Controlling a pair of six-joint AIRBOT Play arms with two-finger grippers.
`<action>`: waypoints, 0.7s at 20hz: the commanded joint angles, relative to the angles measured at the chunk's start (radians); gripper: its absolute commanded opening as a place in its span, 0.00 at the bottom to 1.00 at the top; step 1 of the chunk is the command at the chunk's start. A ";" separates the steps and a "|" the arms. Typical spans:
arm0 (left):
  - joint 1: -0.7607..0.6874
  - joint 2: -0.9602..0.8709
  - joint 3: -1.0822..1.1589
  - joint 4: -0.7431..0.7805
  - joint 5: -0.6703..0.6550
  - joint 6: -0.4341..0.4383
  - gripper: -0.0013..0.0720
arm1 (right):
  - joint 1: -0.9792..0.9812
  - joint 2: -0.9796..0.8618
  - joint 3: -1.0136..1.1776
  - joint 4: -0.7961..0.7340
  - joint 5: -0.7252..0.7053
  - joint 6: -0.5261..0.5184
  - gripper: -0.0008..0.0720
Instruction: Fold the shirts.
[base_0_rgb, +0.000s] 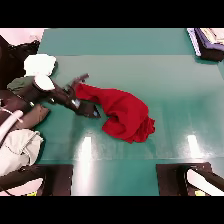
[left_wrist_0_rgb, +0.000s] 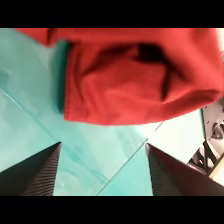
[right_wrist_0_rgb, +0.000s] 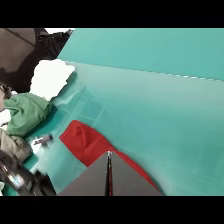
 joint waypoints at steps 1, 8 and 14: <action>-0.075 0.003 -0.163 -0.051 0.147 0.028 0.87 | 0.000 0.000 0.001 -0.001 0.000 0.000 0.04; 0.077 0.003 -0.130 -0.029 0.183 0.027 0.87 | 0.059 0.024 -0.109 -0.003 0.079 0.000 0.04; 0.428 0.003 0.030 0.078 0.190 0.027 0.87 | 0.156 0.118 -0.424 -0.004 -0.043 0.000 0.04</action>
